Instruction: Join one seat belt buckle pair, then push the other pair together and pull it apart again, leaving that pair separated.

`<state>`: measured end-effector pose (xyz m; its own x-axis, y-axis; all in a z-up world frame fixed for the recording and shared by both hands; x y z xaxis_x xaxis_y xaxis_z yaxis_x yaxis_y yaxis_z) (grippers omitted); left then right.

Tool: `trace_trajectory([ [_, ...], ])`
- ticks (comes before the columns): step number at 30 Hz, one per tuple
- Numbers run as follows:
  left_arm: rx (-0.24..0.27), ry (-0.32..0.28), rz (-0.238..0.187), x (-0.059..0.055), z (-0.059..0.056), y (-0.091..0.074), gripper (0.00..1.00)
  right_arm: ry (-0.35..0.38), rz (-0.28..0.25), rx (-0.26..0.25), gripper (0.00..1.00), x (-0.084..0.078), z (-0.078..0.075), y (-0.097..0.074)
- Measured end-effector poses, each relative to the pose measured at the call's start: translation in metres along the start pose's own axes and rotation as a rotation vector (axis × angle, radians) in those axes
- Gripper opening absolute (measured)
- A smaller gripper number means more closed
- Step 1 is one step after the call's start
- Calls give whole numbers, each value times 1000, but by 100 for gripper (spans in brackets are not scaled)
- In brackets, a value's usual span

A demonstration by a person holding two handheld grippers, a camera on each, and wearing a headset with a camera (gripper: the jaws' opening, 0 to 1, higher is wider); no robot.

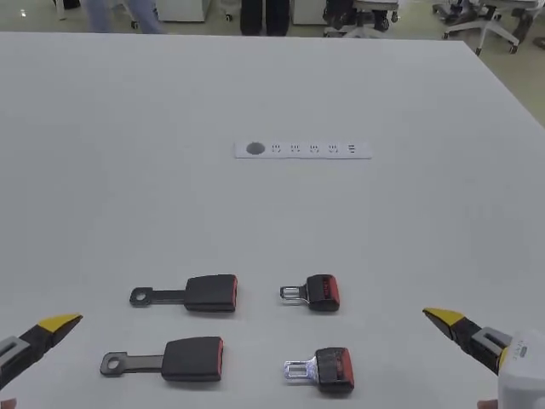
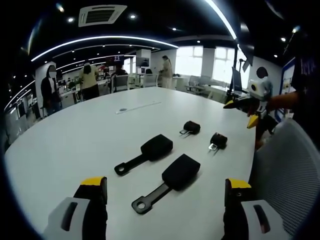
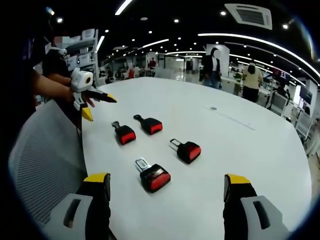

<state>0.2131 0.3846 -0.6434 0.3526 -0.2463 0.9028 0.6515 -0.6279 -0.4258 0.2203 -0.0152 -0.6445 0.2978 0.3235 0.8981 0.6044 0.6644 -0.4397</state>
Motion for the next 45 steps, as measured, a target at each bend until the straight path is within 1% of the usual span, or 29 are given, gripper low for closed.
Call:
trace_trajectory([
  [17, -8, 17, 7, 3, -3, 2, 99, -12, 5, 6, 96, -1, -1, 0],
  [21, -19, 35, 14, 5, -4, 4, 98, -24, 11, 14, 96, -1, -2, 0],
  [28, -37, 49, 23, 7, -3, 11, 97, -37, 15, 22, 96, 0, -6, 3],
  [33, -69, 76, 41, 10, -3, 20, 96, -56, 23, 35, 94, 2, -9, 7],
  [38, -108, 107, 63, 12, -5, 30, 94, -87, 37, 64, 91, 5, -12, 12],
  [41, -140, 123, 85, 12, -5, 35, 90, -100, 45, 80, 89, 6, -14, 14],
  [44, -185, 145, 117, 11, -5, 42, 83, -126, 53, 103, 85, 7, -14, 16],
  [45, -192, 148, 123, 10, -5, 42, 80, -140, 56, 112, 84, 7, -15, 17],
])
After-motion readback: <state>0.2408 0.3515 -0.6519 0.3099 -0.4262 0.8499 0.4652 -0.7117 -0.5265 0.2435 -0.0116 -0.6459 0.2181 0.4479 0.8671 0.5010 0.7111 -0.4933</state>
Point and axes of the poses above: the centre of the closed fingertips' face, and the gripper's own axes: y roughly forward along the fingers, z roughly to its left, x roughly out of its top, the point moved 9 cm from there along -y, roughly backward along the fingers, and after that the axes turned 6 degrees about -z, right-handed, at the moved point
